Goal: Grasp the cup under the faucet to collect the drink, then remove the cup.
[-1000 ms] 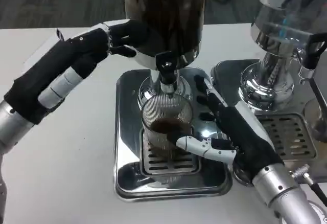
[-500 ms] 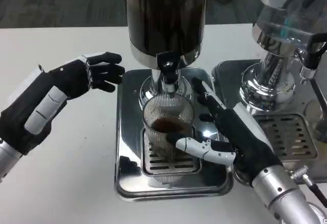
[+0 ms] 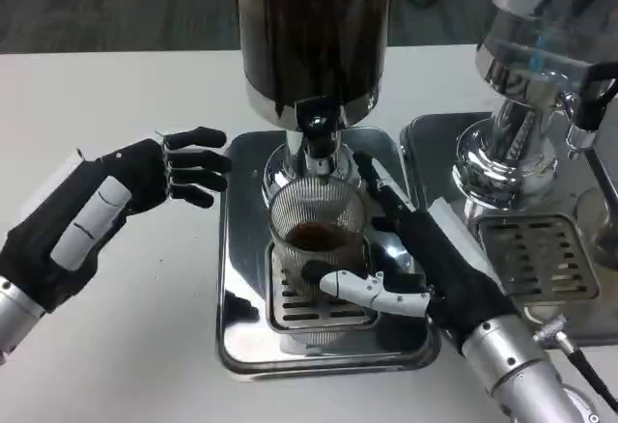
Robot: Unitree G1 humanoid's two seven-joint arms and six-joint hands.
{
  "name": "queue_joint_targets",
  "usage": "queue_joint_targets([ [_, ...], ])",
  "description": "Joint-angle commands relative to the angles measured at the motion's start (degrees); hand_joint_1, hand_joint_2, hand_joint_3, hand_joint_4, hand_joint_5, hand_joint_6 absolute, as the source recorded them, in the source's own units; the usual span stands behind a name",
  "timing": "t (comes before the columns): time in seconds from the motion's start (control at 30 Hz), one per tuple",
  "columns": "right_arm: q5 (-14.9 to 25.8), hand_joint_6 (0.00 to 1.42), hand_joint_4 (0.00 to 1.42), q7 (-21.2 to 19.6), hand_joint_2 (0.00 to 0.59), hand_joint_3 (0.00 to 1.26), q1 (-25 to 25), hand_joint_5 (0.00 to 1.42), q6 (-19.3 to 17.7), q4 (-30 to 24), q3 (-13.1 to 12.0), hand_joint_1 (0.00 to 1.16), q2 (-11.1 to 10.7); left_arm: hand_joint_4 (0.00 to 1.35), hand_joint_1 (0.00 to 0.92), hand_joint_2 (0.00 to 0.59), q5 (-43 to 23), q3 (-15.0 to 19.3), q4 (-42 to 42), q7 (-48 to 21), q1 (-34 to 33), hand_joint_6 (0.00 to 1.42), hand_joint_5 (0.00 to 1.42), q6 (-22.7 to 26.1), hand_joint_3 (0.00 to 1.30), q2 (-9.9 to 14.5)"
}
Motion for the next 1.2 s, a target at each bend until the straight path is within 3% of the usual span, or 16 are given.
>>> queue_joint_targets([
  [0.03,-1.68,0.13,0.0,-2.56,0.129,0.0,-0.99,0.0,-1.3,1.84,0.76,0.68,1.01,0.37,0.0,0.172,0.71,-0.18,-0.46,0.23,1.45,0.48,0.4,1.04,0.33,-0.63],
  [0.43,-2.63,0.14,0.0,-4.53,0.119,0.0,-2.74,0.0,-1.23,5.45,2.16,0.72,2.46,0.38,0.0,0.177,0.8,0.26,-1.04,0.37,2.03,0.49,0.42,2.26,0.35,-0.1],
  [0.77,-4.04,0.27,0.07,-7.02,0.115,0.0,-3.04,0.17,0.0,6.86,3.06,0.79,4.54,0.4,0.0,0.179,0.81,0.78,-1.55,0.72,2.64,0.48,0.42,2.53,0.36,0.37],
  [1.2,-6.46,0.66,0.35,-11.41,0.125,0.28,-2.27,0.45,-0.38,7.78,3.72,0.88,6.0,0.4,0.0,0.153,1.01,1.55,-2.39,1.12,4.13,0.48,0.42,2.96,0.36,0.46],
])
